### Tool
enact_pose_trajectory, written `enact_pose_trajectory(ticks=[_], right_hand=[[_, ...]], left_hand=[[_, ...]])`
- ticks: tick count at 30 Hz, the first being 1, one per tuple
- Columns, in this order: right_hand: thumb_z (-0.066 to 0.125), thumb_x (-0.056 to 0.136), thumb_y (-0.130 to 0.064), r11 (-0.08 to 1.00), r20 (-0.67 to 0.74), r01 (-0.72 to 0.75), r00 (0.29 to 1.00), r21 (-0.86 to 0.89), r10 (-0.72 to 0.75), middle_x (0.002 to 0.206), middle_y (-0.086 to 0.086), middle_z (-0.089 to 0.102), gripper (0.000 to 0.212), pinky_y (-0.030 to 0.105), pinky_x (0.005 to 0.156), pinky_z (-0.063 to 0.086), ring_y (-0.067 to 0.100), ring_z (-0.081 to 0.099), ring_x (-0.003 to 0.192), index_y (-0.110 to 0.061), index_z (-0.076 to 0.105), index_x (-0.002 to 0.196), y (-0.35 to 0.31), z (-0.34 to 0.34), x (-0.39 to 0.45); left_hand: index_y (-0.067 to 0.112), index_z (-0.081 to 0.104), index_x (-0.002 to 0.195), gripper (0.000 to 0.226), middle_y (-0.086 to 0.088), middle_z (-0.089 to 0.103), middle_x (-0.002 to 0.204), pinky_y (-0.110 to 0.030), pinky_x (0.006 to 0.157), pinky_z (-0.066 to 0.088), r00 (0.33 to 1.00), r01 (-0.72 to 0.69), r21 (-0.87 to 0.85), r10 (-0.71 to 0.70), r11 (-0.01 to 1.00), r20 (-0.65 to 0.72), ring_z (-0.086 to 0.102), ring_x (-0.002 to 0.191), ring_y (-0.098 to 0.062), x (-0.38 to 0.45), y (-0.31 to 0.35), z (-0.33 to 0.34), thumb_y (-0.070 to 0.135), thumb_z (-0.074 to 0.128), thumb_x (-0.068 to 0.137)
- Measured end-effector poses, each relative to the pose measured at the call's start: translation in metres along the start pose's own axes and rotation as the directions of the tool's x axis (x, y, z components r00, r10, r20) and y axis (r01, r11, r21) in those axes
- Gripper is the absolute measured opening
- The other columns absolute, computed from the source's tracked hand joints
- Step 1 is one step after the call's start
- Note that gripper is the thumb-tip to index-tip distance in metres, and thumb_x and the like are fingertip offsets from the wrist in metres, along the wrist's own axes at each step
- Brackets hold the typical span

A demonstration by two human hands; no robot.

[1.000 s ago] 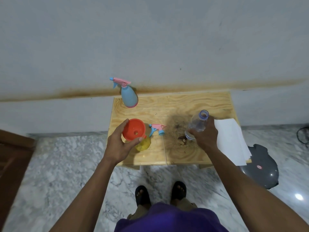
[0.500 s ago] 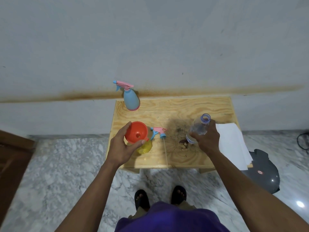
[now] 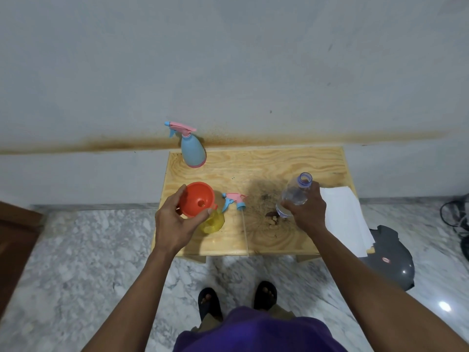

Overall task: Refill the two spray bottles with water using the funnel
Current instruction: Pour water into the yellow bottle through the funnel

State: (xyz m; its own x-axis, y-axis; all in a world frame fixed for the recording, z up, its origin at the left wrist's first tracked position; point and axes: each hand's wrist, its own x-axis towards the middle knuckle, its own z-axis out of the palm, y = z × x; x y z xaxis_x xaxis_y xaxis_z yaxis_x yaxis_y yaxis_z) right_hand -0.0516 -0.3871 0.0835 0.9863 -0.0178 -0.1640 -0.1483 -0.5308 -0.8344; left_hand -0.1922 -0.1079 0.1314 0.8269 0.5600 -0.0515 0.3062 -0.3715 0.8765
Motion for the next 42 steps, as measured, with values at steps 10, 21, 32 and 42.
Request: enact_pose_trajectory(ticks=[10, 21, 32, 42], right_hand=[[0.087, 0.069, -0.024, 1.000, 0.042, -0.009, 0.999, 0.004, 0.009, 0.105, -0.010, 0.060, 0.064, 0.001, 0.064, 0.033, 0.008, 0.055, 0.091, -0.020, 0.053, 0.123, 0.007, 0.002, 0.005], [0.086, 0.069, -0.019, 0.998, 0.047, 0.024, 0.999, 0.056, -0.027, 0.109, -0.008, 0.060, 0.068, 0.018, 0.072, 0.038, 0.013, 0.057, 0.097, -0.023, 0.049, 0.126, 0.011, -0.001, 0.006], [0.086, 0.070, -0.019, 0.997, 0.076, 0.018, 0.997, 0.072, -0.023, 0.105, -0.013, 0.057, 0.067, 0.004, 0.064, 0.036, 0.008, 0.055, 0.093, -0.025, 0.049, 0.125, 0.007, -0.006, 0.004], [0.089, 0.068, -0.023, 0.997, 0.086, 0.049, 0.995, 0.061, -0.054, 0.103, -0.009, 0.061, 0.065, -0.001, 0.066, 0.038, 0.008, 0.058, 0.087, -0.019, 0.052, 0.121, 0.012, -0.004, 0.011]], left_hand=[[0.016, 0.052, 0.144, 0.093, 0.003, 0.060, 0.128, -0.012, 0.080, 0.049, 0.988, 0.114, -0.090, -0.122, 0.989, -0.091, 0.063, 0.102, -0.007, -0.003, 0.008, 0.000, 0.037, 0.091, 0.062], [0.014, 0.055, 0.142, 0.085, -0.002, 0.062, 0.135, -0.020, 0.088, 0.049, 0.970, 0.124, -0.146, -0.151, 0.981, -0.190, 0.061, 0.114, -0.013, -0.005, 0.015, 0.005, 0.031, 0.092, 0.067], [0.021, 0.057, 0.135, 0.082, 0.001, 0.063, 0.128, -0.017, 0.082, 0.055, 0.959, 0.018, -0.254, -0.088, 0.967, -0.268, 0.065, 0.107, -0.004, -0.009, 0.068, 0.019, 0.036, 0.090, 0.062], [0.010, 0.072, 0.097, 0.054, 0.005, 0.067, 0.075, -0.029, 0.071, 0.058, 0.899, 0.399, 0.129, -0.416, 0.908, 0.141, 0.065, 0.066, -0.007, 0.001, 0.043, 0.157, 0.038, 0.094, 0.057]])
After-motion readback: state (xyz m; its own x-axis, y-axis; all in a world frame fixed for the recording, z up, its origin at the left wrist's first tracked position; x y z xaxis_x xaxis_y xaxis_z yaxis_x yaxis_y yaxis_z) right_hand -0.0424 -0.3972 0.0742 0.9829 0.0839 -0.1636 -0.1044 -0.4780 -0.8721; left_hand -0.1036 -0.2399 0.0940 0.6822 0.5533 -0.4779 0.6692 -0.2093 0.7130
